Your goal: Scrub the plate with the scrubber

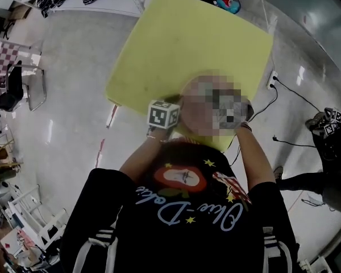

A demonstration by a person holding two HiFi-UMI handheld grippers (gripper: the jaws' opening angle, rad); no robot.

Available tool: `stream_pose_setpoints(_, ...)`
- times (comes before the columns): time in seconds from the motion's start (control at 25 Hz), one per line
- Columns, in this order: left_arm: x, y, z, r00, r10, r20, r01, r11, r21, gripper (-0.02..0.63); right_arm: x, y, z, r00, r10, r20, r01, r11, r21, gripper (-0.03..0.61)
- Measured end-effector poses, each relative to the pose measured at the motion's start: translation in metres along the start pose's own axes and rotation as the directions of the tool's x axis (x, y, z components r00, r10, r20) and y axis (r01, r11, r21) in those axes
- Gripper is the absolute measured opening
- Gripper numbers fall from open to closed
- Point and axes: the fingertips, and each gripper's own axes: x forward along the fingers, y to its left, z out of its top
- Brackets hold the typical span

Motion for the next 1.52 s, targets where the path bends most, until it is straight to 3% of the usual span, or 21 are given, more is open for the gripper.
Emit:
stream_pose_setpoints(0.2,0.000,0.000,-0.001,1.000,0.003,-0.002,-0.003,1.000,0.005,0.035,0.004,0.016,-0.006,0.998,0.034,-0.045,-0.038,0.996,-0.084,0.066)
stream_pose_setpoints(0.56,-0.001,0.000,-0.002,1.000,0.008,0.008,-0.008,1.000,0.017,0.035,-0.003,0.047,-0.007,0.994,0.095,-0.047,-0.095,0.995,0.007,0.069)
stream_pose_setpoints(1.52,-0.003,-0.004,-0.003,1.000,0.010,0.005,-0.011,0.999,0.042,0.037,-0.018,0.118,0.002,0.974,0.223,-0.025,-0.220,0.970,0.102,0.071)
